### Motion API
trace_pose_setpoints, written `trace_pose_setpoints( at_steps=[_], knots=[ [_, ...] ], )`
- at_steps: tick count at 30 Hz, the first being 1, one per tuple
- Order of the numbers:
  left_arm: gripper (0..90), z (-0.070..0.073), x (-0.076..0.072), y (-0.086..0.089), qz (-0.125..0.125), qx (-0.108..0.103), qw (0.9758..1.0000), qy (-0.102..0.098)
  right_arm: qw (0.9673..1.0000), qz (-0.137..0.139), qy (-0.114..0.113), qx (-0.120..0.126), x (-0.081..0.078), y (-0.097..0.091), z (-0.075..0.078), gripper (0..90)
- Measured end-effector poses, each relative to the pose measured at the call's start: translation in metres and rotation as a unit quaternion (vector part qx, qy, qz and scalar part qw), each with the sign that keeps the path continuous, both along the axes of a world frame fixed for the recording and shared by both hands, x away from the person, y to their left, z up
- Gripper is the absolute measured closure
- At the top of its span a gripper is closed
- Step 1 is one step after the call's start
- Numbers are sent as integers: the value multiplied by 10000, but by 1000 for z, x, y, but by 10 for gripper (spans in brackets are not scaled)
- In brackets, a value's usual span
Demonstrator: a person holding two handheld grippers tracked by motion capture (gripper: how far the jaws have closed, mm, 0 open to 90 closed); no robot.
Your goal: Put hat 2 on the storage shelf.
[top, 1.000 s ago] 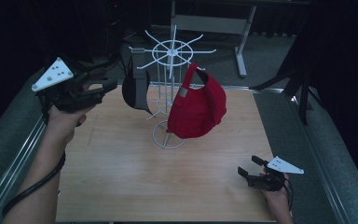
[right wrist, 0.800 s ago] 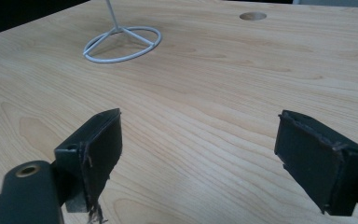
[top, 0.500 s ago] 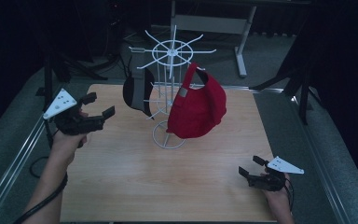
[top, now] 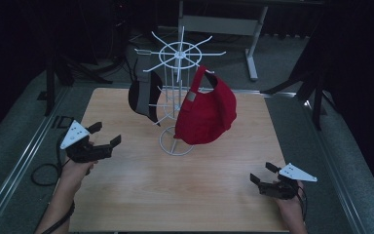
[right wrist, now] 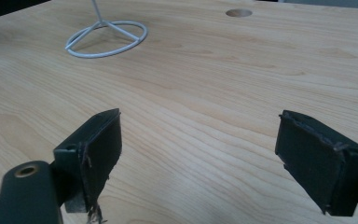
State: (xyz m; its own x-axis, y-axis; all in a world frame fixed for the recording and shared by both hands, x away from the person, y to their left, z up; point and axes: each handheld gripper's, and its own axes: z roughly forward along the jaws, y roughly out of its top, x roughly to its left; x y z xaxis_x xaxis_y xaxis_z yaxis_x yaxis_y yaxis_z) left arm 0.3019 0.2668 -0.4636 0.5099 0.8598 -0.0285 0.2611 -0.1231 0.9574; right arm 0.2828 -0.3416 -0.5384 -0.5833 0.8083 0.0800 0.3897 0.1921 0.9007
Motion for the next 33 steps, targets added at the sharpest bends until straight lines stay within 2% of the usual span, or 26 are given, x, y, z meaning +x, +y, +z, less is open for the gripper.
trace_pose_setpoints(
  at_steps=[2,4,9,10,13,16,20,26,30,33],
  knots=[
    [124,-9,-3,0,25,5,10000,85,10000,-34,-13,-13,0,-1,0,139],
    [124,-18,-5,2,34,-99,9998,186,10000,-80,-14,-49,0,-1,0,139],
    [124,-32,-10,5,139,-76,9994,300,9998,-172,-12,-95,0,-2,-1,137],
    [124,-39,-13,6,166,-23,9991,391,9997,-206,-19,-123,0,-2,-2,133],
    [124,-48,-17,7,179,75,9983,547,9990,-326,-4,-296,1,-2,-3,131],
    [124,-55,-21,6,197,227,9973,664,9988,-349,9,-335,2,-2,-5,131],
    [124,-61,-27,8,315,364,9958,783,9980,-500,-38,-390,2,-4,-6,133],
    [125,-66,-36,13,506,436,9939,876,9961,-743,-7,-466,3,-8,-9,134],
    [125,-68,-42,19,645,305,9935,890,9940,-936,-27,-567,3,-9,-9,135],
    [125,-70,-46,25,756,234,9927,911,9926,-1080,-5,-555,4,-12,-10,137]
  ],
)
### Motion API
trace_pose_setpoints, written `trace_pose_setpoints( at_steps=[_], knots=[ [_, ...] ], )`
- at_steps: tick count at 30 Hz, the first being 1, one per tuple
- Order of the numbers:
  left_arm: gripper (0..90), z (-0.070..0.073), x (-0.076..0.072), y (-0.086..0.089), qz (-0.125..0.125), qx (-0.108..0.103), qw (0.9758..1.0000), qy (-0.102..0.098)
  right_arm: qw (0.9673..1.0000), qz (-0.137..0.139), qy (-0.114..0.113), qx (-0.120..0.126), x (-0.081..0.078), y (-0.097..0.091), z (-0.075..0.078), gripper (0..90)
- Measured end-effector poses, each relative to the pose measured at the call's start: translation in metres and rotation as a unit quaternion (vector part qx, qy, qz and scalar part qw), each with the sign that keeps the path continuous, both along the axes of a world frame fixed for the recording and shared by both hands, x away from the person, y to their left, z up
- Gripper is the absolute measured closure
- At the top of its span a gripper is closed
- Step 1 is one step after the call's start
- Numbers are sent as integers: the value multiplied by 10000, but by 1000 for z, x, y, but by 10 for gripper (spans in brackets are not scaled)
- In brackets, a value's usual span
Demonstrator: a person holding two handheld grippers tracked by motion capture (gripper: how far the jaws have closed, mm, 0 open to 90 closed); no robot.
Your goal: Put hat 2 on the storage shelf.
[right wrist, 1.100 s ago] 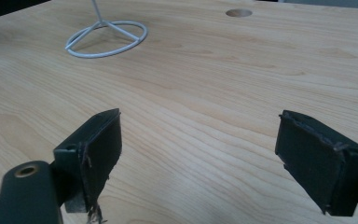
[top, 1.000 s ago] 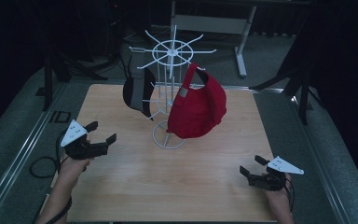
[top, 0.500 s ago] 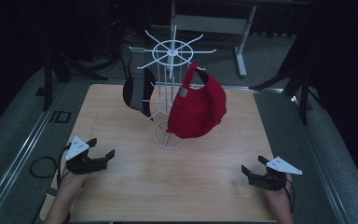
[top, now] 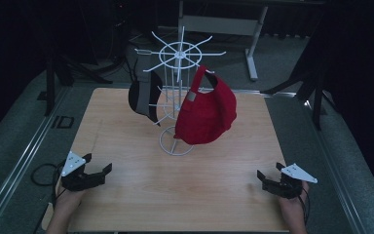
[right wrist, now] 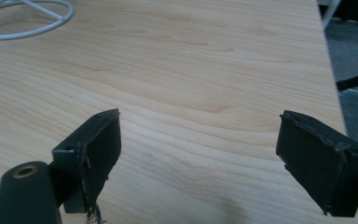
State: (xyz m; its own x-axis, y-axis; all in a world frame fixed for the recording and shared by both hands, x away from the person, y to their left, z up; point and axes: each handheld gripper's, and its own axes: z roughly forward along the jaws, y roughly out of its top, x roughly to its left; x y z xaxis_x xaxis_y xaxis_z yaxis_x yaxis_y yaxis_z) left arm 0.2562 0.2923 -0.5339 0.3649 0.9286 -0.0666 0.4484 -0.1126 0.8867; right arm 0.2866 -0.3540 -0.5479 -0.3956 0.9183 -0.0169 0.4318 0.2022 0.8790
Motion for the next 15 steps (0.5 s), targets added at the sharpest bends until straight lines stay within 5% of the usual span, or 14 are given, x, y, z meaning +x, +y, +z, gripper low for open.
trace_pose_setpoints(
  at_steps=[15],
  knots=[
    [127,-10,-10,27,802,-163,9966,-106,9973,-731,63,-52,1,-17,0,138]
  ],
)
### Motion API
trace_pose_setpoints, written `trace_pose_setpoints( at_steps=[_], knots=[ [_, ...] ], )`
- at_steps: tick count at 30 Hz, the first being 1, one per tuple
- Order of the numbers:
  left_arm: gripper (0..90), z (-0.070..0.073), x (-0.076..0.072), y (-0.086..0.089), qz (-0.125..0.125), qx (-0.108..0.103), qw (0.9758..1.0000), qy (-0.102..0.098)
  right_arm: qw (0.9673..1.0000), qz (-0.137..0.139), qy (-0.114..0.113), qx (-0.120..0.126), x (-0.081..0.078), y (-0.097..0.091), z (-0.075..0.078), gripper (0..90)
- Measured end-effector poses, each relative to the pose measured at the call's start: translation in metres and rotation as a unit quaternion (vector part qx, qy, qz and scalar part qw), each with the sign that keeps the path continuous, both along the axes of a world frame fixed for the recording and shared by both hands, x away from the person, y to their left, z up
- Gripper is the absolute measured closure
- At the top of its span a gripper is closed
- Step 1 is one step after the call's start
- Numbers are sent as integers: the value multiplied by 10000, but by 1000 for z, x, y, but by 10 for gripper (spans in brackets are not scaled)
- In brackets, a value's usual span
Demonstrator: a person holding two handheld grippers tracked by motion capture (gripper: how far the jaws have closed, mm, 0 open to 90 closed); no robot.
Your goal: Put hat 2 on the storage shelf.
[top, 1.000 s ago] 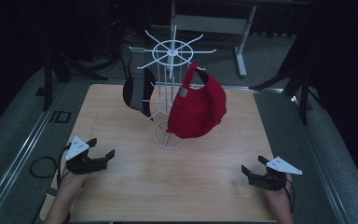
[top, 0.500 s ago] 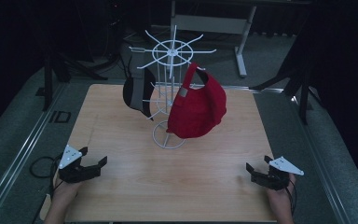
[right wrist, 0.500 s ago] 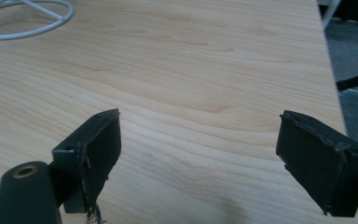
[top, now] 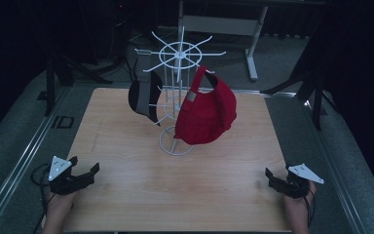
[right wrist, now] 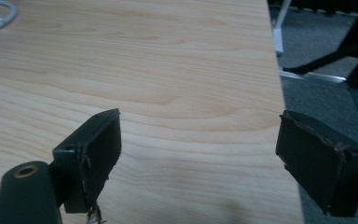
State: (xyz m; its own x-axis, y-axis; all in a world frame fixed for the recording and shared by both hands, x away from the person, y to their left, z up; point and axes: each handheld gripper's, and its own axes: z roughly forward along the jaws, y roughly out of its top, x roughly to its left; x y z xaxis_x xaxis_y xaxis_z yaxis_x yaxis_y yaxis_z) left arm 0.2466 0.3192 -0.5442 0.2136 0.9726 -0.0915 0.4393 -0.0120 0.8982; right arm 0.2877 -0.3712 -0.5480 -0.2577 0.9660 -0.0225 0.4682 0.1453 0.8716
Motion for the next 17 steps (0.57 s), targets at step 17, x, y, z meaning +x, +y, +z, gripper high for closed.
trace_pose_setpoints(
  at_steps=[17],
  knots=[
    [127,-6,-7,7,359,-24,9993,-49,9994,-339,43,0,0,-11,-4,139]
  ],
)
